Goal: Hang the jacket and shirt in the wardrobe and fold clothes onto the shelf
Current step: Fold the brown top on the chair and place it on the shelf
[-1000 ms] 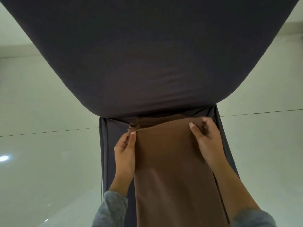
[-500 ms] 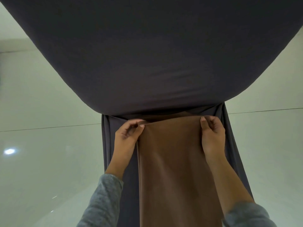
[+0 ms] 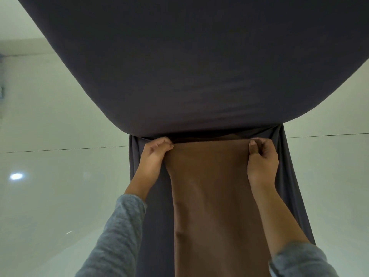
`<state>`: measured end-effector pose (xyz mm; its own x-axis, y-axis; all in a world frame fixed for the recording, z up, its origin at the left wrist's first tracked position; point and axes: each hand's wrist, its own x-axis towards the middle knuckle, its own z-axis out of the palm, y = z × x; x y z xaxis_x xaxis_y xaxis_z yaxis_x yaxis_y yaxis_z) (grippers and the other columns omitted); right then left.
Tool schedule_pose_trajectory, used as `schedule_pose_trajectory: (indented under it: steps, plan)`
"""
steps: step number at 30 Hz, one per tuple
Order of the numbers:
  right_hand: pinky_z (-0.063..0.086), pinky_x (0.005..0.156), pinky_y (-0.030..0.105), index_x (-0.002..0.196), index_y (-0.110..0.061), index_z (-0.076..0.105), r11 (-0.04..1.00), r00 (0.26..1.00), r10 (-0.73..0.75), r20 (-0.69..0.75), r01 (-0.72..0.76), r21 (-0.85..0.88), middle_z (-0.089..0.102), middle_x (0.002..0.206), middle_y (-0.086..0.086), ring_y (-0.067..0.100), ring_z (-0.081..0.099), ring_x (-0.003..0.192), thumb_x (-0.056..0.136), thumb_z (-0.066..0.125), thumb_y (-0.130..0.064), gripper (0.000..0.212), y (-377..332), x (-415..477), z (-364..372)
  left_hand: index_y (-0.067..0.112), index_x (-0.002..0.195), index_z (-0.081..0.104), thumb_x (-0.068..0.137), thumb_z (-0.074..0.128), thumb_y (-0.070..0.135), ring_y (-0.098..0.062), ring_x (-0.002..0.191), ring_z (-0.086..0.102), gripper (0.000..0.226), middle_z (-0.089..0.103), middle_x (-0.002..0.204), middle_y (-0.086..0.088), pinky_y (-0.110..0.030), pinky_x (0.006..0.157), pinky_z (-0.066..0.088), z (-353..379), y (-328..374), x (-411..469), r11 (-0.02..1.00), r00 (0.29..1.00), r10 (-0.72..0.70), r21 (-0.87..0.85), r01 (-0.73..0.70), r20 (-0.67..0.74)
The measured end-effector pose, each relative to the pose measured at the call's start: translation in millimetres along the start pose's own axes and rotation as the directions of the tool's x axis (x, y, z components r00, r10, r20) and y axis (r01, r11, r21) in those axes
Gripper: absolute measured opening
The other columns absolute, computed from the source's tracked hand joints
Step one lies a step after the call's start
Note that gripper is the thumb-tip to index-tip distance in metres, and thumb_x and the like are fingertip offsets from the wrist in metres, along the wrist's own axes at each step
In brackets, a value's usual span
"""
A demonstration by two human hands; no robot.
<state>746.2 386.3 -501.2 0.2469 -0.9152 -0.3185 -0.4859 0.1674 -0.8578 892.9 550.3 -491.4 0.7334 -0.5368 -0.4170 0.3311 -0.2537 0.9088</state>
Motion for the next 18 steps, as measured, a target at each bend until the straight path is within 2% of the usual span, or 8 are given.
schedule_pose_trajectory:
  steps: [3, 6, 8, 10, 12, 14, 16, 18]
  plan:
    - [0.038, 0.062, -0.002, 0.095, -0.016, 0.058, 1.0, 1.0, -0.012, -0.008, 0.012, 0.029, 0.058, 0.082, -0.012, -0.003, 0.053, 0.074, 0.093, 0.055, -0.016, 0.003, -3.9, 0.8, 0.5, 0.0, 0.068, 0.057, 0.087, 0.064, 0.008, -0.012, 0.062, 0.044, 0.022, 0.049, 0.064, -0.008, -0.019, 0.06, 0.036, 8.4, -8.5, 1.4, 0.995, 0.985, 0.066, 0.087, -0.053, -0.161]
    - [0.044, 0.069, 0.002, 0.098, -0.015, 0.059, 0.998, 0.999, -0.032, -0.031, 0.034, 0.054, 0.062, 0.088, -0.008, -0.001, 0.058, 0.079, 0.085, 0.068, -0.02, 0.017, -6.9, 2.1, 1.1, 0.012, 0.085, 0.066, 0.083, 0.069, 0.012, -0.002, 0.07, 0.057, 0.004, 0.063, 0.08, -0.002, -0.013, 0.069, 0.046, 13.6, -16.5, 0.5, 0.996, 0.954, 0.058, 0.078, -0.036, -0.294]
    - [0.046, 0.076, 0.006, 0.103, -0.015, 0.056, 0.999, 0.994, -0.04, -0.098, 0.043, 0.033, 0.062, 0.095, -0.004, 0.005, 0.058, 0.086, 0.08, 0.074, -0.024, 0.031, -6.1, 1.8, 0.5, 0.015, 0.098, 0.063, 0.084, 0.069, 0.013, -0.004, 0.087, 0.06, 0.016, 0.061, 0.102, -0.005, -0.014, 0.081, 0.049, 17.2, -21.4, -8.2, 0.992, 0.893, 0.078, 0.121, -0.027, -0.443]
    - [0.046, 0.086, 0.017, 0.109, -0.015, 0.053, 0.99, 0.975, -0.14, -0.172, 0.132, -0.056, 0.056, 0.106, -0.003, 0.011, 0.054, 0.098, 0.083, 0.07, -0.029, 0.034, -3.9, -3.9, -3.6, 0.011, 0.108, 0.058, 0.089, 0.063, 0.012, -0.003, 0.098, 0.052, 0.02, 0.052, 0.11, -0.002, -0.013, 0.09, 0.042, 24.3, -21.7, -25.8, 0.937, 0.776, 0.25, 0.346, -0.045, -0.579]
    - [0.042, 0.09, 0.022, 0.111, -0.012, 0.054, 0.917, 0.913, -0.381, -0.149, 0.351, -0.19, 0.051, 0.108, -0.002, 0.011, 0.049, 0.102, 0.09, 0.06, -0.023, 0.025, 1.8, -17.8, -7.9, 0.007, 0.111, 0.056, 0.092, 0.052, 0.004, -0.006, 0.106, 0.047, 0.02, 0.052, 0.111, -0.002, -0.02, 0.095, 0.039, 36.2, -25.5, -47.0, 0.802, 0.726, 0.504, 0.565, -0.193, -0.468]
    - [0.04, 0.093, 0.024, 0.111, -0.008, 0.057, 0.804, 0.835, -0.55, -0.002, 0.529, -0.27, 0.053, 0.109, 0.002, 0.01, 0.048, 0.105, 0.093, 0.05, -0.015, 0.022, 14.2, -34.9, -8.8, 0.008, 0.118, 0.057, 0.092, 0.042, 0.005, -0.013, 0.119, 0.047, 0.03, 0.057, 0.12, -0.005, -0.029, 0.105, 0.036, 51.7, -37.1, -61.8, 0.655, 0.778, 0.607, 0.655, -0.376, -0.161]
    - [0.037, 0.104, 0.033, 0.121, -0.01, 0.057, 0.749, 0.815, -0.547, 0.192, 0.579, -0.322, 0.056, 0.122, 0.005, 0.013, 0.046, 0.119, 0.092, 0.04, -0.018, 0.034, 29.8, -48.9, -4.8, 0.011, 0.133, 0.049, 0.097, 0.035, 0.017, -0.014, 0.136, 0.034, 0.039, 0.049, 0.138, -0.004, -0.034, 0.115, 0.022, 63.3, -54.9, -64.5, 0.552, 0.842, 0.532, 0.715, -0.43, 0.095]
    - [0.024, 0.115, 0.04, 0.137, -0.015, 0.044, 0.667, 0.797, -0.496, 0.344, 0.603, -0.437, 0.045, 0.142, 0.004, 0.015, 0.029, 0.138, 0.094, 0.03, -0.025, 0.046, 44.0, -54.1, -0.2, 0.015, 0.145, 0.03, 0.102, 0.022, 0.037, -0.012, 0.143, 0.015, 0.049, 0.031, 0.152, -0.003, -0.033, 0.118, 0.009, 64.9, -69.1, -59.4, 0.45, 0.891, 0.418, 0.813, -0.37, 0.175]
